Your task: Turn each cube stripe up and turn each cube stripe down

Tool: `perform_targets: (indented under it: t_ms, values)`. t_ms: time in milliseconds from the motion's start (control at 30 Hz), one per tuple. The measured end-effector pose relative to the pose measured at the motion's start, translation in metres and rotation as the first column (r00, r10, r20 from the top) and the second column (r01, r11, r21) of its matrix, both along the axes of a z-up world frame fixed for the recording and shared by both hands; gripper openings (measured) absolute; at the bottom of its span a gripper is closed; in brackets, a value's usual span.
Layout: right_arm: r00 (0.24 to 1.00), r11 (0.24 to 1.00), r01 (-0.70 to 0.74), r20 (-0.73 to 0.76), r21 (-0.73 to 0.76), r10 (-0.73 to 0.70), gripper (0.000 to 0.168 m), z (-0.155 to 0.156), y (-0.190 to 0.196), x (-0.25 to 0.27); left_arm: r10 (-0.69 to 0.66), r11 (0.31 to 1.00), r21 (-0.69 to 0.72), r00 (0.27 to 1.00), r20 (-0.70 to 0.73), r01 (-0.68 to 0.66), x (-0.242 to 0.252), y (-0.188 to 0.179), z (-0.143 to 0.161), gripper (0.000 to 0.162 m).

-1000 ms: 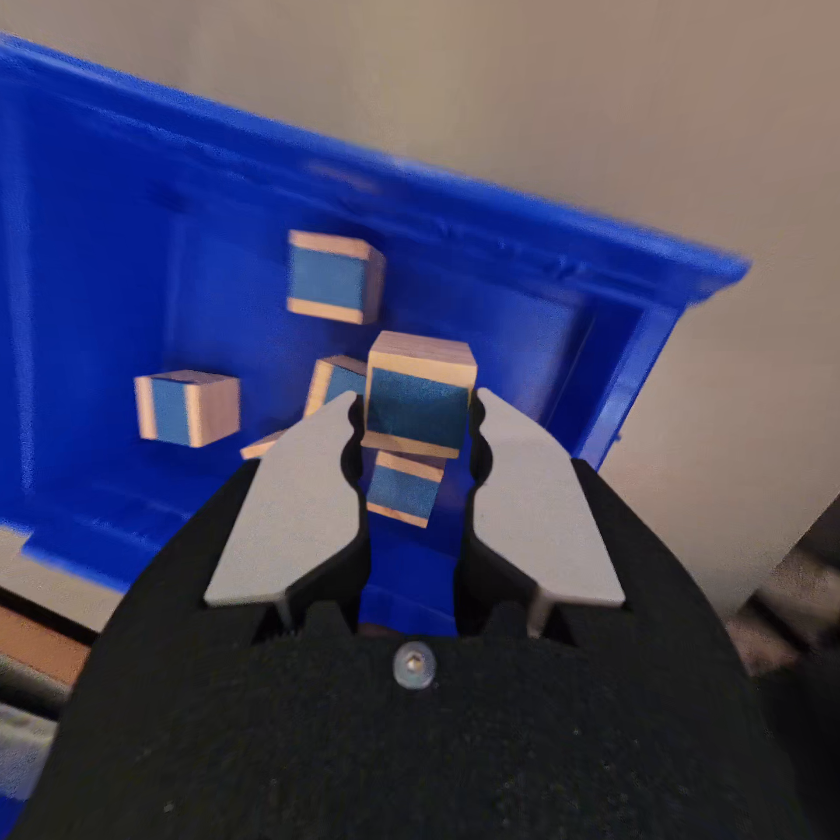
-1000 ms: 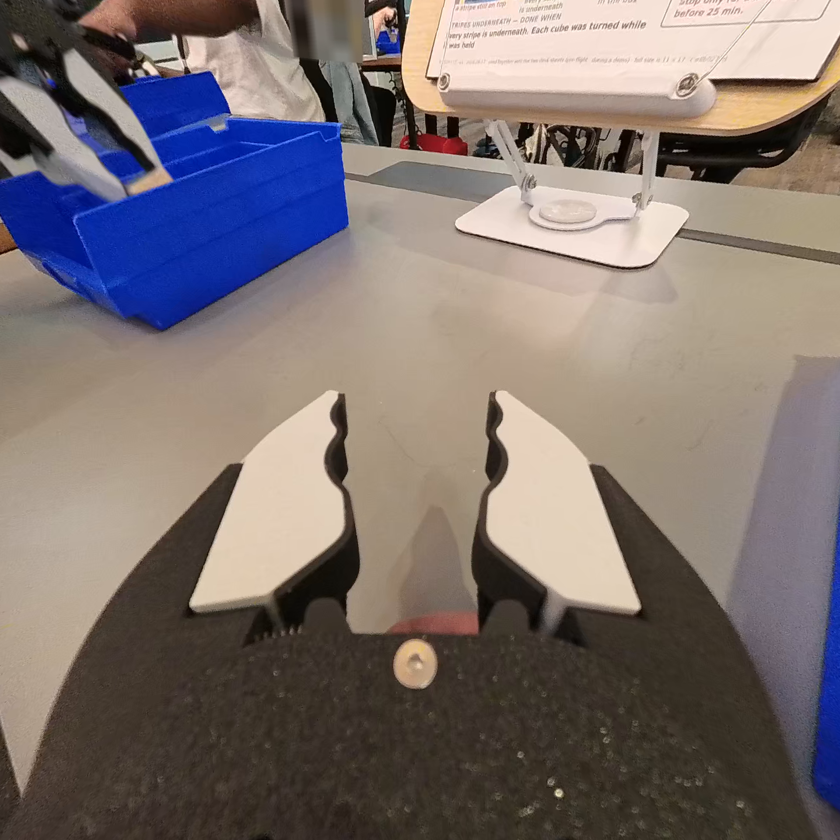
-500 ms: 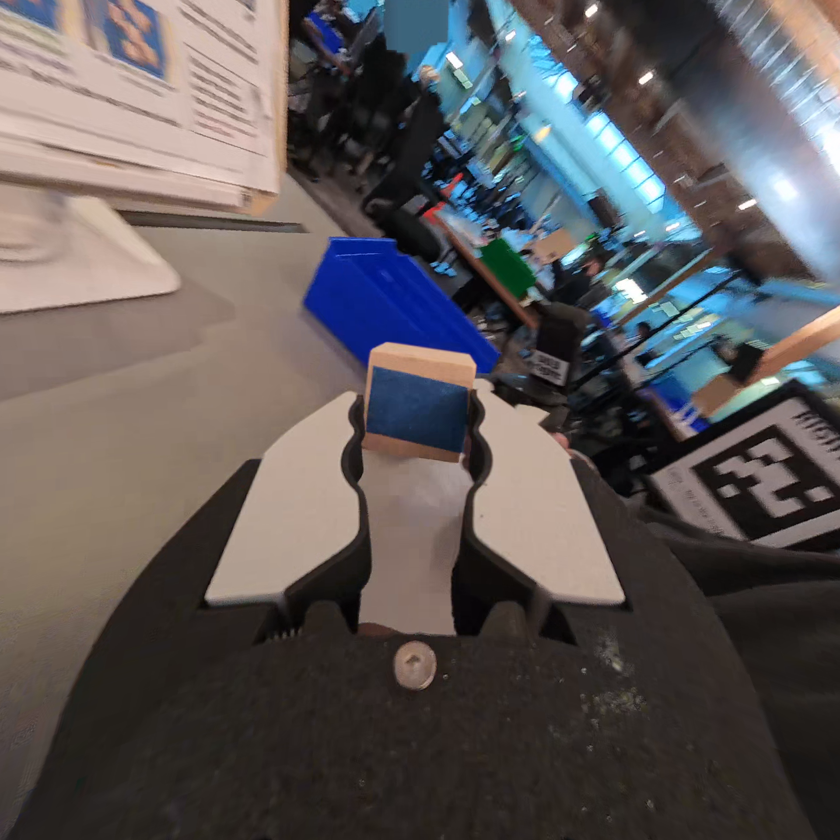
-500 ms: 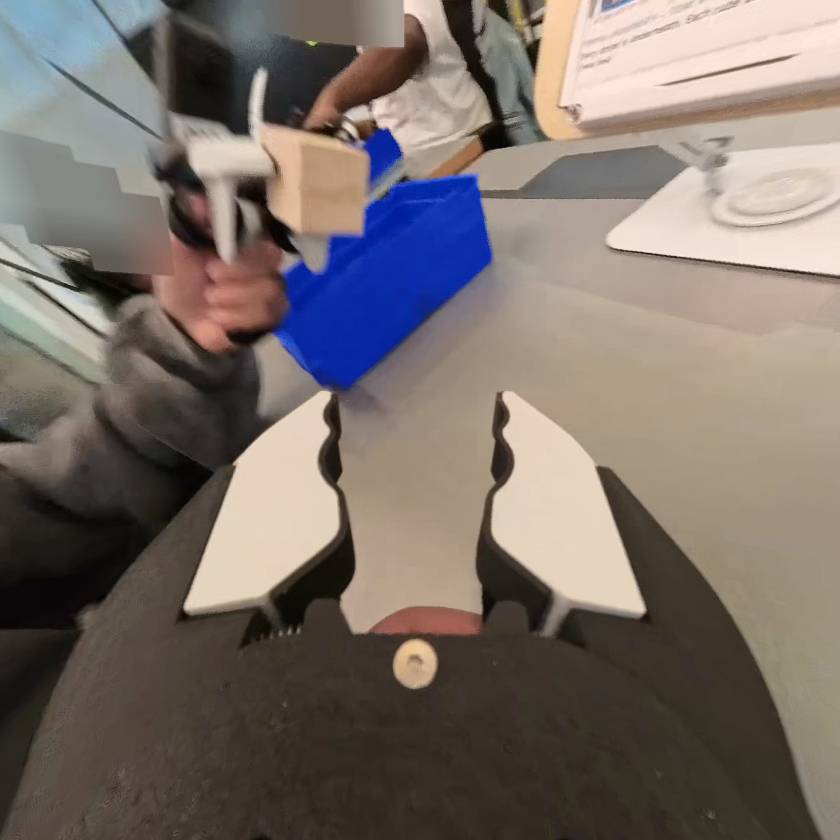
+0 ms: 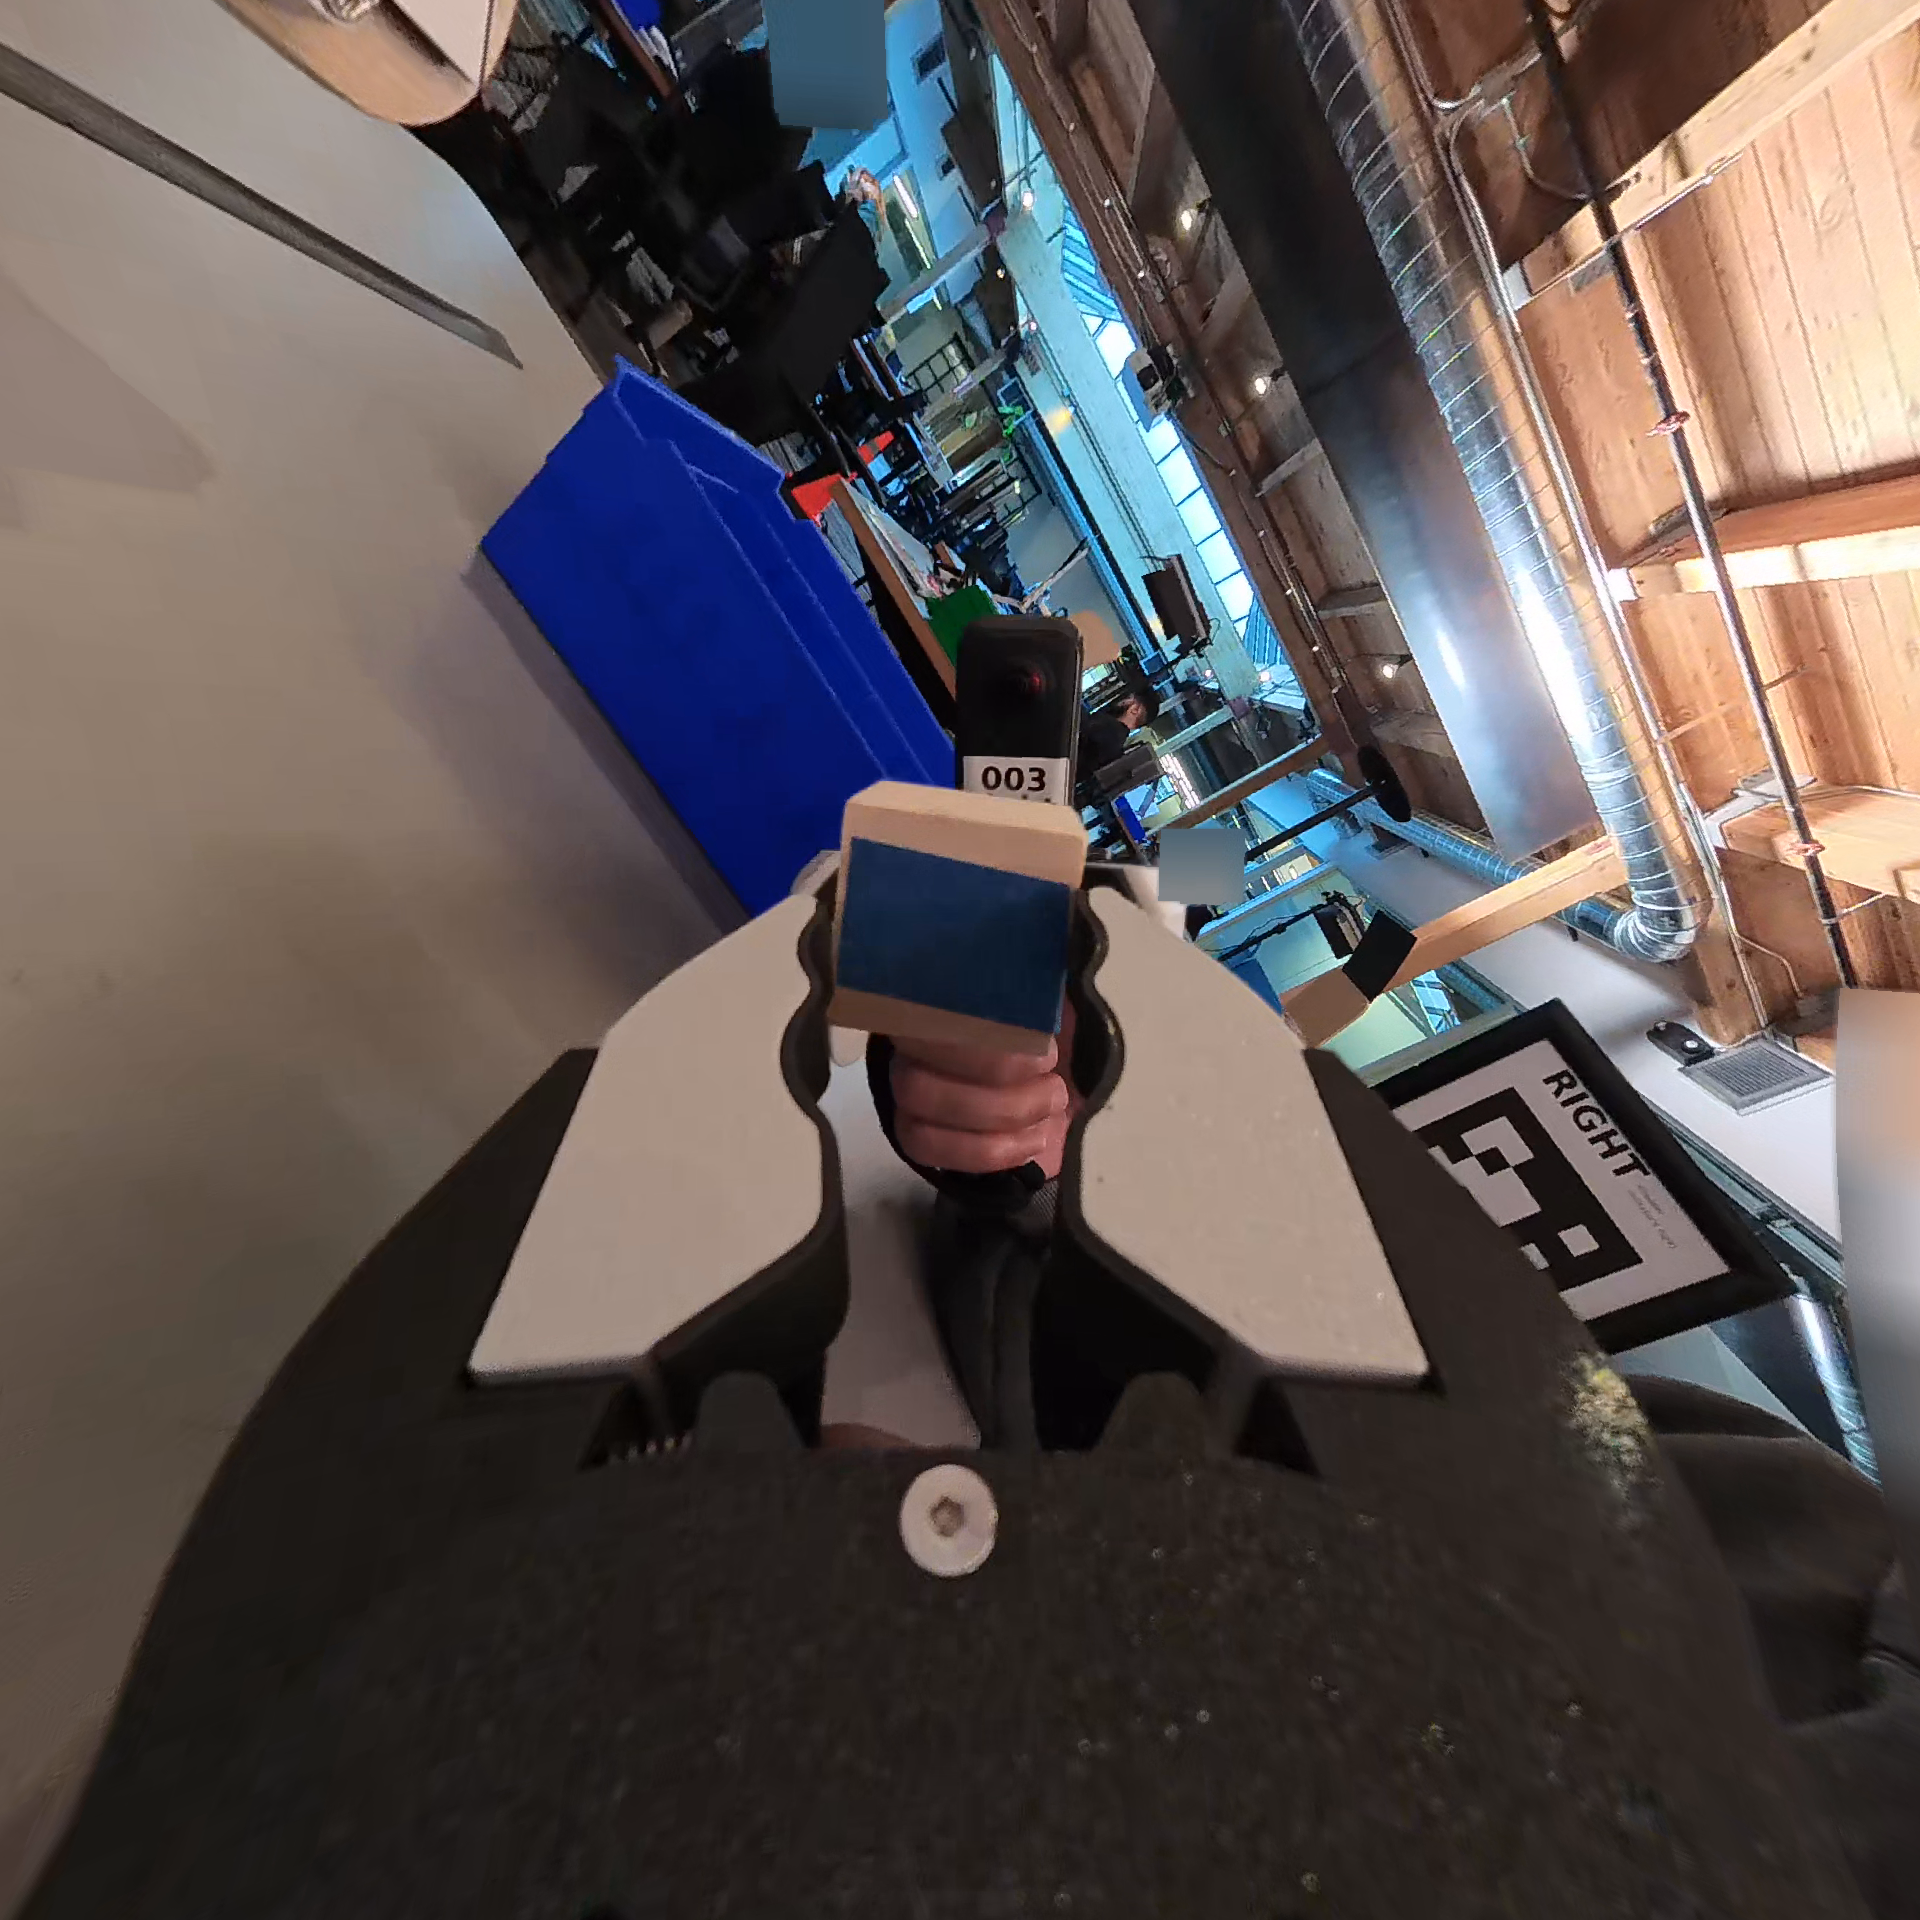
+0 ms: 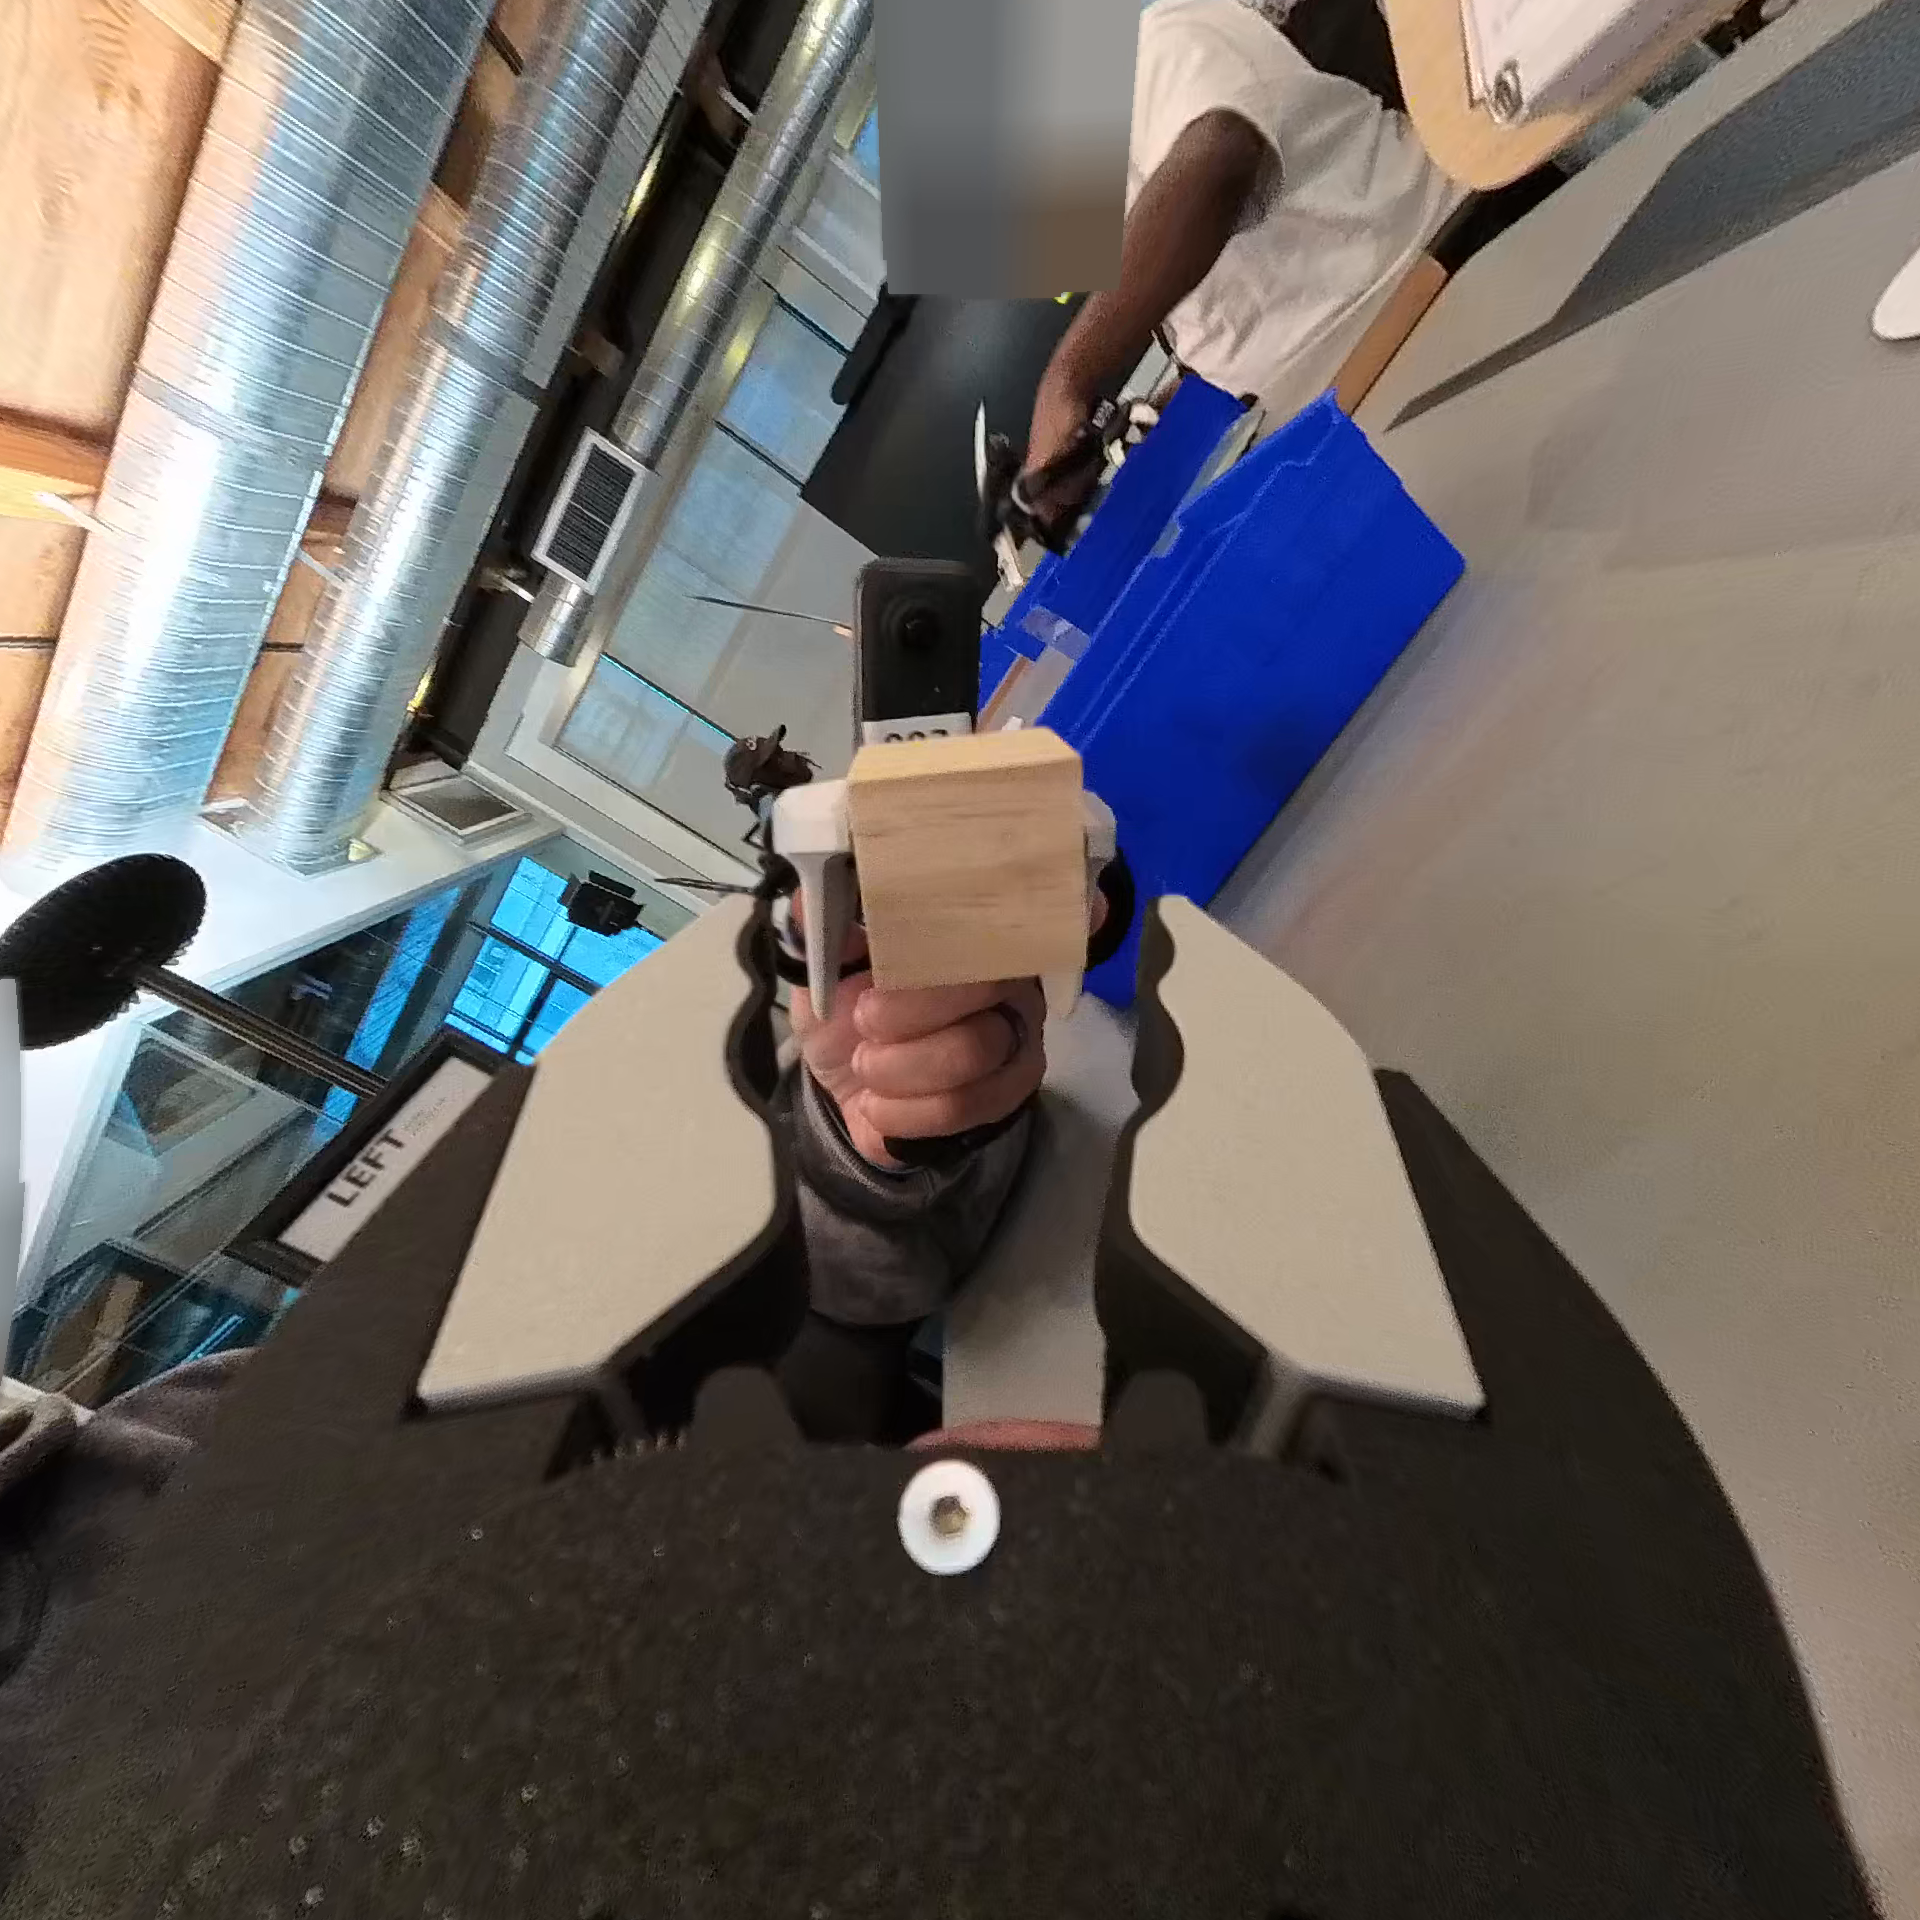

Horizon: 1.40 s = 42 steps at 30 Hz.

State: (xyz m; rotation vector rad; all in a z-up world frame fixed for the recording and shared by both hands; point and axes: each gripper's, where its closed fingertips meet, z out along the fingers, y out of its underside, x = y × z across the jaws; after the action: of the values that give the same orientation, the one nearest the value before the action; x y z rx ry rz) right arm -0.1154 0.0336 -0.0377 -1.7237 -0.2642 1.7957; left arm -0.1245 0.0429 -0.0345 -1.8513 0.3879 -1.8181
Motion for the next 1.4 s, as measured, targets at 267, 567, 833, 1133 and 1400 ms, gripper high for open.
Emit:
perform_targets:
  t_ms: [267, 567, 833, 1133, 1400]
  values:
    - [0.999, 1.0, 0.008, 0.051, 0.01, -0.008, 0.043, -0.011, 0.001, -0.003, -0.046, 0.998, -0.033, 0.999, -0.009, 0.045, 0.008, -0.006, -0.009, 0.043]
    - [0.999, 0.999, 0.021, 0.044, 0.046, -0.023, 0.043, 0.003, -0.005, 0.009, 0.177, 0.946, 0.32, 0.914, -0.366, -0.055, -0.035, -0.014, -0.007, 0.077]
    - [0.985, 0.986, 0.142, 0.088, 0.084, -0.149, 0.043, 0.024, 0.003, 0.048, 0.588, 0.759, 0.633, 0.575, -0.569, -0.151, -0.099, -0.056, -0.077, 0.062]
    - [0.568, 0.747, 0.569, 0.492, 0.344, -0.66, 0.043, 0.064, 0.036, 0.215, 0.556, 0.753, 0.658, 0.561, -0.614, -0.027, -0.084, -0.067, -0.086, 0.061]
    - [0.256, 0.751, 0.644, 0.885, 0.144, -0.389, 0.043, -0.041, 0.091, 0.306, 0.514, 0.782, 0.624, 0.565, -0.646, 0.002, -0.081, -0.07, -0.092, 0.06]
